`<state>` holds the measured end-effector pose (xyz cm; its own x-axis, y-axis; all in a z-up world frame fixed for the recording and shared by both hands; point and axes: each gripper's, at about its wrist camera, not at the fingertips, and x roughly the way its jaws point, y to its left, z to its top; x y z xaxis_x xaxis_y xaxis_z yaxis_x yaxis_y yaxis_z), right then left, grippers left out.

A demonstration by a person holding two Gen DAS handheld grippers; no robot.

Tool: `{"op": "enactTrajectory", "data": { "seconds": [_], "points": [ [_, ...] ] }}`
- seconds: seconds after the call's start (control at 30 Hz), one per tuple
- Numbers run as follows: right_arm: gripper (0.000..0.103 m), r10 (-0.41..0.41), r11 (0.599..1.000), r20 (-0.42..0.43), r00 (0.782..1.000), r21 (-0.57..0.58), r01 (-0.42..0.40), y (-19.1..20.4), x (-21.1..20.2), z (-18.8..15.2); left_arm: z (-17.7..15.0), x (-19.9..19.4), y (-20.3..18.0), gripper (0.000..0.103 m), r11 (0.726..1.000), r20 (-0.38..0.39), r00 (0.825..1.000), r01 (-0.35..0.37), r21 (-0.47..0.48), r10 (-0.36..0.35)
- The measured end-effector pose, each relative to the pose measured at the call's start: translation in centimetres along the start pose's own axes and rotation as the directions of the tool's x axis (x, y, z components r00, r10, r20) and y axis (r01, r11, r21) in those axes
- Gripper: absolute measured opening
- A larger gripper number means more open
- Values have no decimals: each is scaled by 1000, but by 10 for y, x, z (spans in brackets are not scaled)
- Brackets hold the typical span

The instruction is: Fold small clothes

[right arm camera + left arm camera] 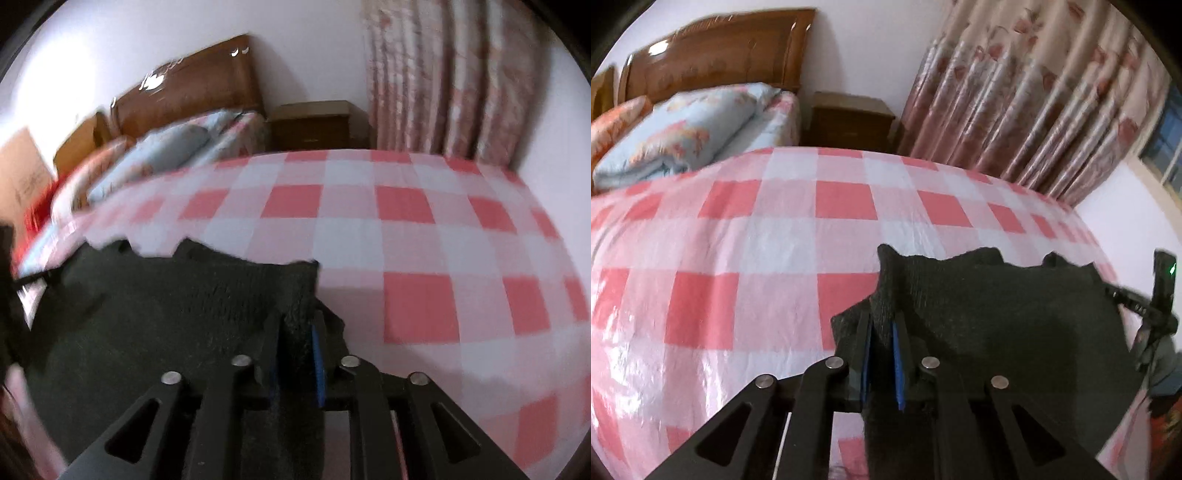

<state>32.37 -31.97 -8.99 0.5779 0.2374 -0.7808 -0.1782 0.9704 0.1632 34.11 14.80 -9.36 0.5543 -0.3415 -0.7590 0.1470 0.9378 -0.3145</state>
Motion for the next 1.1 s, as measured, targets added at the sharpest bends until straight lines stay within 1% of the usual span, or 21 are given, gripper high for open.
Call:
{"op": "enactTrajectory", "data": {
  "seconds": [0.03, 0.1, 0.13, 0.17, 0.23, 0.27, 0.3, 0.33, 0.4, 0.5, 0.53, 0.57, 0.6, 0.67, 0.73, 0.77, 0.8, 0.87, 0.9, 1.03, 1.1],
  "points": [
    [103, -39, 999, -10, 999, 3, 39, 2, -6, 3, 3, -8, 1, 17, 999, 19, 999, -27, -16, 28],
    [103, -90, 995, 35, 995, -28, 91, 15, -25, 9, 9, -29, -6, 18, 993, 98, 988, -119, -23, 120],
    [103, -77, 995, 91, 993, -63, 83, 30, -41, 14, 12, -41, -15, 22, 991, 156, 978, -136, -20, 137],
    [103, -65, 993, 125, 990, -87, 76, 42, -48, 18, 15, -51, -26, 25, 993, 210, 970, -121, -17, 122],
    [103, -44, 989, 169, 985, -133, 67, 72, -51, 26, 19, -53, -48, 39, 996, 257, 962, -92, -8, 91],
    [103, -16, 987, 168, 986, -157, 43, 91, -46, 28, 20, -47, -60, 44, 996, 248, 965, -85, 6, 81],
    [103, 23, 981, 133, 991, -194, 3, 112, -33, 29, 21, -37, -75, 49, 996, 223, 972, -84, 32, 75],
    [103, 35, 974, 96, 995, -227, -13, 125, -17, 32, 23, -22, -90, 49, 993, 191, 979, -93, 74, 78],
    [103, 8, 950, 32, 999, -311, 3, 159, 15, 27, 23, 2, -108, 49, 982, 141, 983, -138, 132, 119],
    [103, 15, 921, -89, 996, -387, -48, 185, 49, 12, 15, 35, -113, 49, 978, 15, 993, -117, 173, 116],
    [103, -22, 904, -121, 992, -425, -32, 190, 60, 5, 10, 44, -110, 49, 974, -16, 990, -132, 182, 137],
    [103, -7, 909, -115, 993, -414, -41, 185, 59, 3, 5, 50, -103, 48, 974, -38, 988, -143, 176, 152],
    [103, 9, 923, -118, 993, -382, -54, 177, 55, 5, 3, 49, -94, 45, 983, -39, 993, -108, 151, 115],
    [103, -47, 935, -93, 995, -354, 11, 156, 46, 9, 4, 37, -83, 45, 993, -12, 998, -55, 102, 56],
    [103, -142, 934, -59, 988, -338, 114, 127, 37, 6, 4, 28, -73, 45, 992, 37, 996, -85, 92, 82],
    [103, -164, 938, -65, 984, -319, 135, 114, 35, 5, 2, 28, -63, 45, 992, 43, 995, -97, 76, 94],
    [103, -164, 952, -82, 983, -275, 136, 97, 36, 2, 2, 32, -54, 45, 996, 30, 997, -75, 45, 73],
    [103, -56, 990, -80, 995, -137, 45, 67, 34, -1, 3, 37, -36, 45, 997, 32, 999, 36, -63, -34],
    [103, -37, 992, -66, 997, -121, 29, 64, 32, 0, 4, 37, -27, 45, 990, 38, 996, 80, -113, -76],
    [103, -113, 974, -79, 990, -205, 95, 84, 42, 0, 2, 38, -14, 44, 970, 56, 987, 159, -185, -151],
    [103, -99, 977, -81, 992, -199, 81, 79, 38, -1, 0, 36, -12, 44, 963, 68, 983, 180, -199, -170]
  ]
}}
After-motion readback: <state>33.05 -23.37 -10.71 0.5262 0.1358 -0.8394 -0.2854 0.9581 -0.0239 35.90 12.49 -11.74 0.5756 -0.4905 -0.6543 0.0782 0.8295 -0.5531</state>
